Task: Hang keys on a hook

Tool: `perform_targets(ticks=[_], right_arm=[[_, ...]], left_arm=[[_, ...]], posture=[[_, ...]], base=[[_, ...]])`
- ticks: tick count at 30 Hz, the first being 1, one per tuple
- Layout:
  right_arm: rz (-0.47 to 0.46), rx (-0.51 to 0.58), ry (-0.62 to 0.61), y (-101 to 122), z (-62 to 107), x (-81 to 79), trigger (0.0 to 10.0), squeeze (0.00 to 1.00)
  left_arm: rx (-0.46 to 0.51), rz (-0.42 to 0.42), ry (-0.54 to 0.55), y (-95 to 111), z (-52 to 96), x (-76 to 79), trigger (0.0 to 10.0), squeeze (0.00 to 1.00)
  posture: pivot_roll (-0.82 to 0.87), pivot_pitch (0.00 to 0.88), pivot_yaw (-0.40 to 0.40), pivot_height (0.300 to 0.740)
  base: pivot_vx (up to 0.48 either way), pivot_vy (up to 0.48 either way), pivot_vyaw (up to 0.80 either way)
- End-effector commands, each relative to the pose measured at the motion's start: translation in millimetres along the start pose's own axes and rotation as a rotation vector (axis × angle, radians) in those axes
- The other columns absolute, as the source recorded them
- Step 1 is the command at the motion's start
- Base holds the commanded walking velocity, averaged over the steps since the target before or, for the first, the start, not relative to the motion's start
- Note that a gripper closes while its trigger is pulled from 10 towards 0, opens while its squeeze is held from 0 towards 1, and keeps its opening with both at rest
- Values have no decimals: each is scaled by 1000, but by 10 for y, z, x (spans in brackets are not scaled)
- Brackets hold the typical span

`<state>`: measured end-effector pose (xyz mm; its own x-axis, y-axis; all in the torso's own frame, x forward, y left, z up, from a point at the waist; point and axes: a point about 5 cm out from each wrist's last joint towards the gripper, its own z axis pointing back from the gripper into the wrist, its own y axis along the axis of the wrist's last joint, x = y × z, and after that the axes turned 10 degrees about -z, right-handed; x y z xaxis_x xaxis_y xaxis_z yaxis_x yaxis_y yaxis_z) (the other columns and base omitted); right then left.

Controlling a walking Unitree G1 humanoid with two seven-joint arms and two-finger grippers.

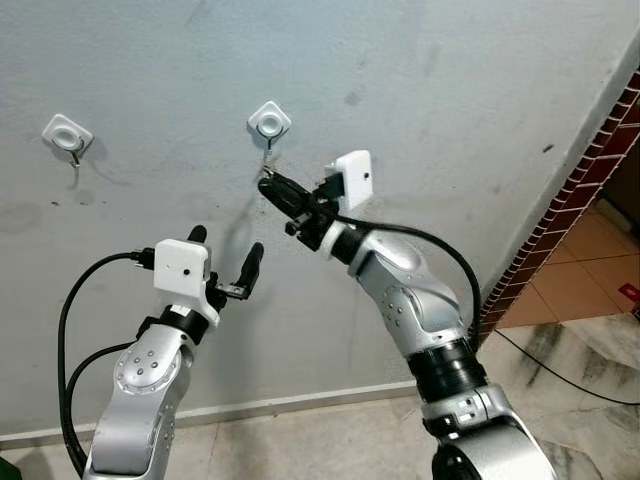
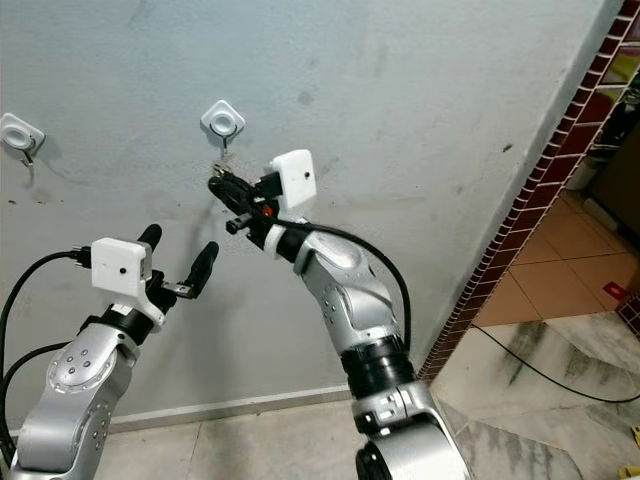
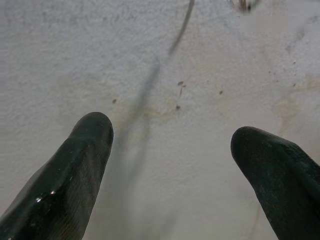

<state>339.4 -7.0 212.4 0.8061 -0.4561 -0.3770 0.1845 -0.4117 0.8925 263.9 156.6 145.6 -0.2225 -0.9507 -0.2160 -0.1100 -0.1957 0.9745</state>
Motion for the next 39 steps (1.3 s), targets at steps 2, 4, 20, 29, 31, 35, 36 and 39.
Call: perform_targets(ticks=[2, 4, 20, 29, 31, 35, 36, 39], right_arm=[[-26, 23, 34, 39, -83, -41, 10000, 0], [-30, 26, 37, 42, -102, -39, 10000, 0], [-43, 63, 51, 80, -250, -44, 10000, 0], [-40, 132, -1, 175, -291, 8, 10000, 0], [-37, 139, -13, 187, -290, 21, 10000, 0], [-42, 155, -49, 206, -268, 82, 10000, 0], [-41, 157, -56, 208, -263, 92, 10000, 0], [-51, 168, -75, 213, -247, 126, 10000, 0]], left_arm=[[14, -10, -10, 51, 17, 15, 10000, 0], [12, -11, -13, 53, 21, 24, 10000, 0], [9, -10, -14, 58, 13, 50, 10000, 0], [14, -10, -19, 66, -17, 63, 10000, 0], [14, -10, -20, 66, -19, 65, 10000, 0], [12, -9, -22, 58, -21, 73, 10000, 0], [11, -9, -23, 57, -21, 74, 10000, 0], [11, -9, -25, 56, -21, 78, 10000, 0]], posture=[[202, 0, -16, 740], [204, 0, -16, 740], [208, 2, -21, 740], [205, 0, -20, 740], [204, 0, -20, 740], [202, 0, -19, 740], [202, 0, -18, 740], [202, 0, -17, 740]], base=[[0, 0, 0], [0, 0, 0], [0, 0, 0], [0, 0, 0], [0, 0, 0], [0, 0, 0], [0, 0, 0], [0, 0, 0]])
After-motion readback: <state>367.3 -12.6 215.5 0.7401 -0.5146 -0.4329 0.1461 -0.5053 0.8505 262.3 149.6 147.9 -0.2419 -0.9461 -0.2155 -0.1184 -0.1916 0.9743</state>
